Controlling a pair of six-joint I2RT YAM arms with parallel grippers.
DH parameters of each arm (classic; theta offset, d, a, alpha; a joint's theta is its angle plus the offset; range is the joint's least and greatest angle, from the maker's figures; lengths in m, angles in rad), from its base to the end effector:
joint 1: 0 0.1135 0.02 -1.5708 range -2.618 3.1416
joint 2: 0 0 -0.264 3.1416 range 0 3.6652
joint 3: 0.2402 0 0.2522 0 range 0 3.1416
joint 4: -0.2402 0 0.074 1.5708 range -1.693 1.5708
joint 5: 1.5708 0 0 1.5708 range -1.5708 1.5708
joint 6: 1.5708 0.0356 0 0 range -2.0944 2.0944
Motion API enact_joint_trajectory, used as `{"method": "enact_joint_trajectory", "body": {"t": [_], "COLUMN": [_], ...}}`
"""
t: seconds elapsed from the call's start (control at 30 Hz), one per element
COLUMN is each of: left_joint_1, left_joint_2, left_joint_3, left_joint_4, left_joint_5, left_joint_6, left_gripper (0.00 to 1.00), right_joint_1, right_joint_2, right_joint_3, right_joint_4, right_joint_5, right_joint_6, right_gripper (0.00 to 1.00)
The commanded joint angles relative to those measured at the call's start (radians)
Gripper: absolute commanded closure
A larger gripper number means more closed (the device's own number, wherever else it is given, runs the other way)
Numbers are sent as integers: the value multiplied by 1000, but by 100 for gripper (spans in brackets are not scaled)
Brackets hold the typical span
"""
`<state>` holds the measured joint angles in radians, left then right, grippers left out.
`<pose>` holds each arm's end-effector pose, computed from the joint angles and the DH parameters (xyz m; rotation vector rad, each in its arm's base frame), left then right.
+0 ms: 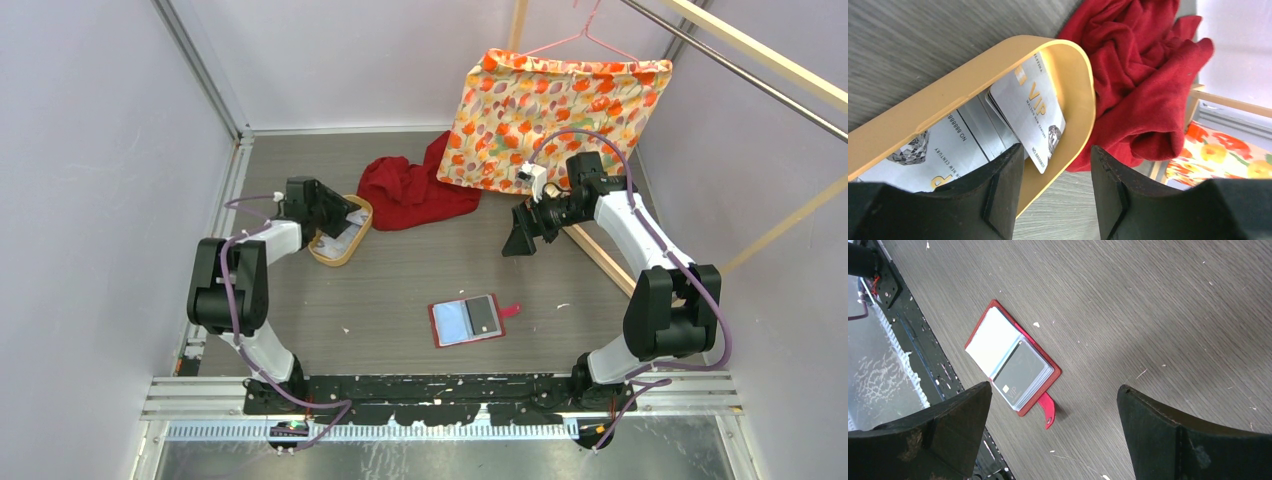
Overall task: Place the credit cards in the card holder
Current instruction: Pick up the credit card from the storage box.
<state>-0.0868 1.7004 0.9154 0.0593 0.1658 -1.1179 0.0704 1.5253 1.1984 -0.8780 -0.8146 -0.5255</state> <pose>0.3496 -0.0363 0.1722 -1.1144 2.1500 -0.7822 0.2919 0.0465 0.2635 -0.9089 2.2916 0.9303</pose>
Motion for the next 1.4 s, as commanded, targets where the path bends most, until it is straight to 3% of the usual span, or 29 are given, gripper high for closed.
{"method": "enact_joint_trajectory", "body": {"t": [0.0, 0.2, 0.37, 0.8, 0.93, 1.03, 1.07, 1.13, 1.2, 1.27, 1.3, 1.37], "left_joint_1": [17, 43, 56, 61, 38, -49, -105, -199, -212, -204, -193, -130], "left_joint_2": [-33, -7, 32, 29, -70, -181, -226, -303, -347, -368, -373, -379], "left_joint_3": [-34, -71, -75, -53, -2, 97, 140, 193, 172, 114, 80, 14], "left_joint_4": [244, 344, 400, 339, 115, -170, -254, -336, -271, -202, -166, -41], "left_joint_5": [90, 131, 162, 172, 72, -164, -343, -533, -560, -581, -585, -460], "left_joint_6": [-18, -73, -111, -103, 17, 187, 255, 376, 448, 437, 398, 351], "left_gripper": [48, 52, 67, 68, 66, 64, 62, 56, 47, 8, 1, 0], "right_joint_1": [-1, -1, -1, 0, -1, -1, 0, 0, 1, 1, 1, 1], "right_joint_2": [-10, -8, -4, -6, -3, 3, 3, 3, -1, -7, -10, -17], "right_joint_3": [20, 20, 19, 21, 21, 25, 28, 30, 31, 32, 31, 30], "right_joint_4": [-7, -8, -8, -10, -13, -19, -23, -28, -32, -35, -35, -35], "right_joint_5": [-29, -29, -33, -32, -36, -38, -40, -42, -48, -54, -60, -71], "right_joint_6": [-19, -20, -21, -22, -24, -29, -31, -35, -38, -38, -36, -35], "right_gripper": [0, 0, 0, 0, 0, 0, 0, 0, 0, 0, 0, 0]}}
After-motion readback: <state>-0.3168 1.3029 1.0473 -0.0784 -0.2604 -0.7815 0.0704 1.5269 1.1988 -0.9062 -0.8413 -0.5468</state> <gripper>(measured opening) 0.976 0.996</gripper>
